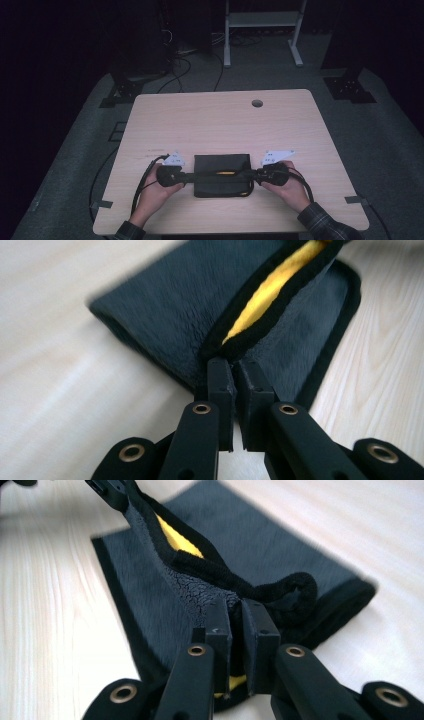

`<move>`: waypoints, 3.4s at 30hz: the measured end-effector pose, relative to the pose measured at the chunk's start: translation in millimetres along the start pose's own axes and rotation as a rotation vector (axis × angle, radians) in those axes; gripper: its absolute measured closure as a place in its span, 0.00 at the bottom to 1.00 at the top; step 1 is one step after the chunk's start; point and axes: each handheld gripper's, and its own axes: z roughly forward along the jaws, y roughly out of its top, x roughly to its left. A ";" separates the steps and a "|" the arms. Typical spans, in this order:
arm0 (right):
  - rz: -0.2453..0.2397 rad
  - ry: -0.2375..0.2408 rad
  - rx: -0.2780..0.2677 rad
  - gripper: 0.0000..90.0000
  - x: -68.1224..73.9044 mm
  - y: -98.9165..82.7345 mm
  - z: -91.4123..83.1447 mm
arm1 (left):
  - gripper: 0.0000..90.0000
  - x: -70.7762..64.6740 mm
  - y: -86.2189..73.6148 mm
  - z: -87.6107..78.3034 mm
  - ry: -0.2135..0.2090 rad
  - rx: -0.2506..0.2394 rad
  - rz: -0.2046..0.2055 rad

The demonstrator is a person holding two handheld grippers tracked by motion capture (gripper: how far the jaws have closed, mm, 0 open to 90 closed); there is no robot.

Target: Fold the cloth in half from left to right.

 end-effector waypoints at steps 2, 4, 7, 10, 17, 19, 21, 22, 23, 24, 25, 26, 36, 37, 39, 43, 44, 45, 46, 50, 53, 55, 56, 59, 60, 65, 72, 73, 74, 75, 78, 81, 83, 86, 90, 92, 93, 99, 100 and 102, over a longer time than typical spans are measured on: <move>0.006 0.007 0.009 0.89 -0.5 -4.8 2.0 | 0.94 -1.5 -1.9 2.4 0.004 0.014 0.004; 0.015 0.008 0.009 0.86 0.1 -7.0 1.7 | 0.91 -2.4 -2.1 0.8 0.011 0.012 0.012; 0.013 0.008 0.000 0.80 1.4 -8.5 -3.9 | 0.87 -4.4 -3.2 -4.9 -0.004 -0.008 0.007; 0.014 0.016 -0.044 0.78 2.3 -9.9 -17.2 | 0.84 -7.8 -5.2 -17.9 -0.020 -0.047 0.001; 0.054 -0.035 -0.117 0.88 -8.7 -14.7 -48.7 | 0.90 -4.6 -4.7 -41.6 -0.006 -0.129 -0.009; 0.062 -0.040 -0.115 0.93 -14.9 -12.6 -46.7 | 0.93 -0.2 -1.5 -40.2 0.004 -0.128 -0.010; 0.061 -0.032 -0.099 0.96 -18.1 -8.7 -39.6 | 0.95 4.5 2.6 -35.4 0.006 -0.129 -0.014; 0.059 -0.030 -0.092 0.97 -18.8 -6.9 -36.2 | 0.96 6.8 4.6 -31.7 0.007 -0.132 -0.017; 0.052 -0.027 -0.083 0.98 -19.7 -4.4 -31.2 | 0.96 9.3 6.7 -27.5 0.009 -0.131 -0.018; 0.052 -0.022 -0.079 0.98 -20.2 -2.0 -25.9 | 0.97 11.6 8.4 -22.6 0.011 -0.126 -0.020; 0.058 -0.009 -0.075 0.99 -20.5 0.1 -20.6 | 0.97 13.7 10.3 -15.9 0.010 -0.120 -0.024; 0.056 0.000 -0.065 0.99 -20.0 2.7 -13.8 | 0.97 15.0 11.4 -10.7 0.004 -0.116 -0.032; -0.006 0.089 0.015 0.99 1.8 4.6 8.6 | 0.96 -7.5 2.2 2.2 -0.062 -0.056 -0.001; -0.010 0.100 0.023 1.00 4.8 3.4 7.9 | 0.96 -10.3 -0.5 1.3 -0.069 -0.053 -0.002; -0.018 0.113 0.035 1.00 10.9 -0.4 5.1 | 0.95 -15.1 -5.0 -1.1 -0.073 -0.044 0.003; -0.033 0.113 0.064 1.00 17.9 -7.8 2.4 | 0.94 -21.3 -10.6 -1.4 -0.077 -0.030 0.007; -0.038 0.110 0.070 1.00 18.4 -8.8 2.3 | 0.94 -21.9 -12.0 -0.3 -0.078 -0.023 0.010; -0.045 0.103 0.078 1.00 19.0 -10.2 2.4 | 0.94 -22.1 -13.3 1.1 -0.079 -0.016 0.010; -0.051 0.098 0.083 1.00 19.4 -11.6 3.1 | 0.94 -22.4 -14.4 2.7 -0.079 -0.011 0.006; -0.064 0.089 0.087 0.99 20.8 -12.5 3.8 | 0.93 -23.2 -13.7 3.0 -0.069 -0.005 0.018; -0.048 0.081 0.059 0.83 18.7 -10.4 0.2 | 0.83 -22.4 -11.5 -3.1 -0.049 -0.025 0.020; -0.042 0.049 0.021 0.76 13.8 -8.2 -5.0 | 0.72 -21.0 -11.0 -6.8 -0.036 -0.041 0.012; -0.032 0.041 0.010 0.73 12.1 -7.7 -6.8 | 0.68 -19.9 -10.7 -8.5 -0.026 -0.046 0.006; -0.010 0.002 -0.009 0.63 4.3 -7.8 -12.4 | 0.55 -14.2 -10.8 -13.6 0.012 -0.056 -0.015; -0.009 -0.007 -0.010 0.59 1.7 -8.4 -13.6 | 0.51 -12.2 -11.0 -14.9 0.027 -0.058 -0.019; 0.010 -0.054 -0.030 0.49 -8.4 -10.4 -21.6 | 0.39 -4.5 -12.2 -23.7 0.093 -0.081 -0.022; 0.052 -0.146 -0.051 0.37 -23.0 -18.2 -35.7 | 0.25 9.4 -22.7 -37.4 0.165 -0.089 -0.042; 0.060 -0.154 -0.048 0.36 -24.4 -19.6 -37.4 | 0.23 12.1 -25.2 -39.5 0.175 -0.087 -0.048; 0.066 -0.169 -0.050 0.34 -26.5 -21.7 -39.7 | 0.22 14.0 -27.1 -40.8 0.185 -0.087 -0.052; 0.069 -0.180 -0.050 0.33 -28.2 -23.2 -41.4 | 0.21 17.7 -30.9 -42.9 0.195 -0.082 -0.060; 0.089 -0.221 -0.043 0.30 -35.8 -31.1 -49.0 | 0.17 26.1 -41.1 -47.5 0.215 -0.072 -0.084; 0.111 -0.255 -0.031 0.27 -42.4 -39.3 -56.8 | 0.13 32.3 -51.2 -51.4 0.240 -0.057 -0.102; 0.120 -0.269 -0.024 0.25 -46.4 -45.2 -62.3 | 0.10 35.1 -57.5 -53.6 0.258 -0.046 -0.115; 0.128 -0.293 -0.001 0.22 -50.8 -54.5 -69.7 | 0.09 37.8 -66.2 -56.3 0.260 -0.036 -0.134; 0.145 -0.319 0.025 0.21 -54.8 -66.8 -77.8 | 0.08 39.7 -76.4 -57.4 0.271 -0.015 -0.141; 0.160 -0.327 0.038 0.21 -55.8 -72.3 -80.8 | 0.08 39.9 -79.6 -57.5 0.270 -0.008 -0.144; 0.163 -0.331 0.041 0.21 -56.0 -73.9 -82.0 | 0.08 40.2 -81.2 -57.9 0.272 -0.001 -0.140; 0.184 -0.352 0.052 0.21 -58.2 -83.9 -89.3 | 0.06 38.6 -85.7 -56.2 0.290 0.001 -0.118; 0.191 -0.355 0.051 0.21 -58.4 -85.1 -90.1 | 0.06 38.3 -86.1 -55.9 0.294 0.002 -0.113; 0.196 -0.359 0.051 0.21 -59.2 -86.8 -91.3 | 0.06 38.2 -87.1 -55.1 0.301 -0.002 -0.098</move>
